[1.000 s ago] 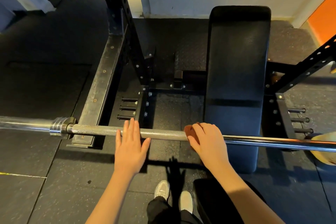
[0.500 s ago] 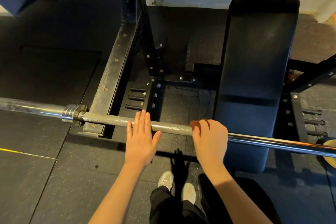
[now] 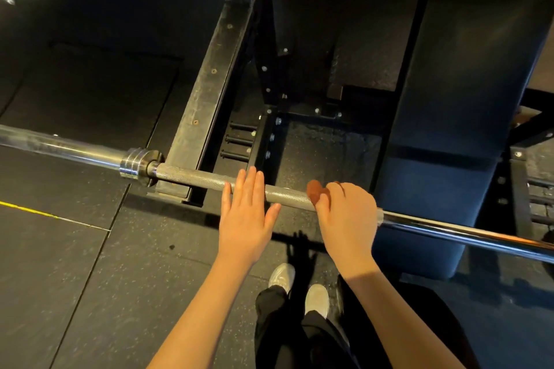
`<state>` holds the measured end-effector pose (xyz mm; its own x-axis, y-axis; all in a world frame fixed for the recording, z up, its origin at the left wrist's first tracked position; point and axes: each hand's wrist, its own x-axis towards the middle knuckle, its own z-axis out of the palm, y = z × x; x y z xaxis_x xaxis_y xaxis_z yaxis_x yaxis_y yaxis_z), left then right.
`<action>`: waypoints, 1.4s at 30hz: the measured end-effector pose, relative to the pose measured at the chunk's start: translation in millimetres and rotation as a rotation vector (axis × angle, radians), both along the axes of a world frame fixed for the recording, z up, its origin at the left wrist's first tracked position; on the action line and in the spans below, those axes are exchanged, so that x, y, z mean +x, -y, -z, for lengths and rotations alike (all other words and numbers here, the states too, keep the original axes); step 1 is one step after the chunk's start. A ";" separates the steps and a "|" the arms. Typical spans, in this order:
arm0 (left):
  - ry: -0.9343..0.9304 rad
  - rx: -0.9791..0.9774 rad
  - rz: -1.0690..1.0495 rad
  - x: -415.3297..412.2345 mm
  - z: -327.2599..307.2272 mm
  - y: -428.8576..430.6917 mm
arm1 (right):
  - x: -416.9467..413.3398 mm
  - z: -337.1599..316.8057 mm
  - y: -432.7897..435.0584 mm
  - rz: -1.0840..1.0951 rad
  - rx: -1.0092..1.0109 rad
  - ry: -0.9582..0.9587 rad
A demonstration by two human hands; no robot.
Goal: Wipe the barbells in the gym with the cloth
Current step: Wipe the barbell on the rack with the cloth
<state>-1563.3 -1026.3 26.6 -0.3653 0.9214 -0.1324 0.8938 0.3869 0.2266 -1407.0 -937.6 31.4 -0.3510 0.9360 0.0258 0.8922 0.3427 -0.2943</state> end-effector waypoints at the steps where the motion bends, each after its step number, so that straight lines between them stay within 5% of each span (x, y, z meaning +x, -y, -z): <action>1: 0.001 0.003 0.001 0.5 0.0 1.4 | -3.0 -0.4 1.3 -0.045 -0.010 -0.005; 4: 0.011 0.015 0.017 -2.3 -5.1 4.2 | 22.1 -2.1 -0.4 -0.211 -0.015 0.062; 7: 0.011 0.006 0.024 -12.6 -6.5 6.6 | 48.3 -5.0 -1.7 -0.133 -0.036 0.097; 10: -0.005 -0.029 0.029 -20.2 -1.0 7.0 | 13.0 -7.4 0.2 -0.017 -0.048 0.033; 17: -0.012 -0.042 0.067 -21.7 1.9 11.3 | -3.8 -3.0 4.0 -0.275 -0.045 0.033; 23: 0.054 0.012 -0.053 -45.7 -8.1 17.8 | -11.8 -6.5 11.1 -0.008 -0.053 0.012; 27: 0.009 -0.058 -0.111 -74.4 -5.0 21.4 | -48.7 -0.8 17.7 -0.110 0.002 -0.075; 31: 0.037 -0.065 -0.072 -84.8 -4.1 23.8 | -26.0 1.1 15.6 -0.222 -0.024 -0.064; 37: -0.002 -0.107 -0.144 -131.1 -8.0 28.6 | -57.9 -2.2 26.2 -0.038 -0.034 0.026; 42: -0.023 -0.076 -0.107 -134.0 -3.7 25.6 | -93.7 -3.5 31.1 -0.219 -0.112 0.059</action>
<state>-1697.4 -1051.8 30.3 -0.4645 0.8647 -0.1912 0.8512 0.4955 0.1730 -1500.6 -968.6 35.0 -0.5434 0.8335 -0.1001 0.8170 0.4978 -0.2910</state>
